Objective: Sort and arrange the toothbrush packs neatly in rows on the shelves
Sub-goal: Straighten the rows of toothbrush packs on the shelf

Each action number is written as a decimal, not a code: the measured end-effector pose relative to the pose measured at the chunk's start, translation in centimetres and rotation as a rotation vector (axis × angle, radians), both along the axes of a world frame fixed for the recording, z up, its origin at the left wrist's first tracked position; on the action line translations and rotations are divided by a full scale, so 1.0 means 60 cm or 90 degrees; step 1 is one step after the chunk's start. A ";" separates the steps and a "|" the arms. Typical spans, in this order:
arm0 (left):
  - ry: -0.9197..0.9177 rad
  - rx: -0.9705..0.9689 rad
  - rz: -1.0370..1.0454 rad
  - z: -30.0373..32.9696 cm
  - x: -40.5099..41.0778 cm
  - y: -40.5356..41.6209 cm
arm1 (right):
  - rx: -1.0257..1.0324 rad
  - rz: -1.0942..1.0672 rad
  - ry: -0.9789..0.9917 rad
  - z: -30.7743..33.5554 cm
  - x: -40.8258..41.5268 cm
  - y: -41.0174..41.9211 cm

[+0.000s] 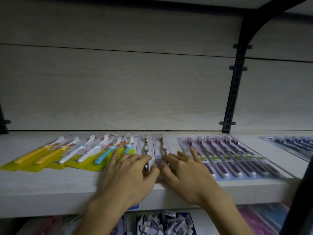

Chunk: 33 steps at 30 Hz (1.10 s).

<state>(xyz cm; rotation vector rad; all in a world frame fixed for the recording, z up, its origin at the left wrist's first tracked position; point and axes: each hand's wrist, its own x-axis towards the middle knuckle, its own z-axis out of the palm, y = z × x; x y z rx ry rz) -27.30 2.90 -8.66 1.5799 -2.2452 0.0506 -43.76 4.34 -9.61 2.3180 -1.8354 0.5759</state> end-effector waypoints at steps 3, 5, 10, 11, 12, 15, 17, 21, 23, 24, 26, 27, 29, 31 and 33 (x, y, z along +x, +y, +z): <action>0.003 -0.007 -0.006 -0.003 0.001 -0.002 | 0.018 0.019 0.006 0.003 -0.002 -0.001; 0.007 -0.009 -0.021 -0.005 0.003 -0.003 | 0.020 0.012 0.012 0.003 -0.002 0.001; 0.006 -0.001 -0.071 -0.005 0.007 -0.003 | -0.023 -0.023 0.007 -0.003 0.001 0.003; 0.003 0.000 -0.080 -0.005 0.008 -0.003 | -0.038 -0.032 0.005 -0.005 0.001 0.003; 0.002 -0.001 -0.088 -0.005 0.009 -0.004 | -0.051 -0.042 0.003 -0.007 0.002 0.002; 0.001 0.002 -0.109 -0.007 0.010 -0.006 | -0.066 -0.069 -0.004 -0.008 0.004 0.006; 0.005 0.003 -0.116 -0.007 0.011 -0.006 | -0.072 -0.083 -0.013 -0.008 0.006 0.010; 0.010 -0.021 -0.133 -0.005 0.013 -0.003 | -0.088 -0.093 -0.021 -0.006 0.010 0.020; 0.009 -0.022 -0.141 -0.004 0.014 -0.001 | -0.107 -0.085 -0.018 -0.005 0.010 0.026; 0.008 -0.022 -0.142 -0.004 0.015 -0.001 | -0.116 -0.079 -0.015 -0.006 0.010 0.030; 0.002 -0.021 -0.138 -0.004 0.015 -0.001 | -0.139 -0.076 -0.007 -0.012 0.010 0.033; -0.001 -0.023 -0.135 -0.004 0.015 0.000 | -0.161 -0.077 -0.006 -0.017 0.010 0.033; -0.009 -0.030 -0.130 -0.005 0.015 0.000 | -0.215 -0.089 -0.009 -0.027 0.010 0.030; -0.016 -0.038 -0.128 -0.006 0.015 0.001 | -0.232 -0.096 -0.005 -0.034 0.009 0.028; -0.024 -0.044 -0.126 -0.006 0.015 0.002 | -0.228 -0.091 0.000 -0.035 0.008 0.030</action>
